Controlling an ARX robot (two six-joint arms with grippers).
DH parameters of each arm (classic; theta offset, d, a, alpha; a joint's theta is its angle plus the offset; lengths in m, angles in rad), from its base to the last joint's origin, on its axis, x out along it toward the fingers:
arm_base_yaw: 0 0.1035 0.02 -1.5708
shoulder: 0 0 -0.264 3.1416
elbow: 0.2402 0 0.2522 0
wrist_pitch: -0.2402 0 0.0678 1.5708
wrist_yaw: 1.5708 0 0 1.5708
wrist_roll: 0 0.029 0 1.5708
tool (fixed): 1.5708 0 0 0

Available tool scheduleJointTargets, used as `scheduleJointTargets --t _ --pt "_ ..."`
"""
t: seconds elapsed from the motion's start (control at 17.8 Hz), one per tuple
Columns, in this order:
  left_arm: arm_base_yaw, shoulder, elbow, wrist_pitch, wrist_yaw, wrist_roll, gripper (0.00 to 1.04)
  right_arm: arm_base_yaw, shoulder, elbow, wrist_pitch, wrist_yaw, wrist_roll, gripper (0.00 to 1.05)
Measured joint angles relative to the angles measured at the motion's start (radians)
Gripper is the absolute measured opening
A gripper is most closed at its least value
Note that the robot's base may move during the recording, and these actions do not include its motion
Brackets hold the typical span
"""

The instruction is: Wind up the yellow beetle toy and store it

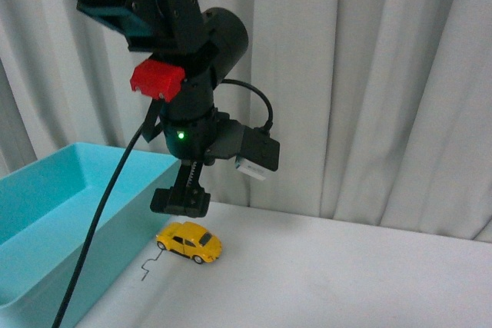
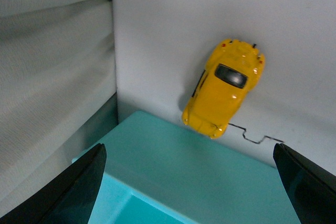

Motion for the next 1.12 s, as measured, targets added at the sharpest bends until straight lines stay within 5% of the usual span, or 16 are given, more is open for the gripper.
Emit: scheduleJointTargets --t 0.17,0.79,1.12 --pt "0.065 0.071 -0.046 0.074 -0.014 -0.081 0.98 0.0 0.0 0.0 0.0 0.0 0.0 0.98" --pt "0.087 0.217 -0.005 0.131 0.046 -0.042 0.96 0.0 0.0 0.0 0.0 0.0 0.0 0.98" --pt "0.077 0.228 0.015 0.142 0.053 0.012 0.42 0.0 0.0 0.0 0.0 0.0 0.0 0.98"
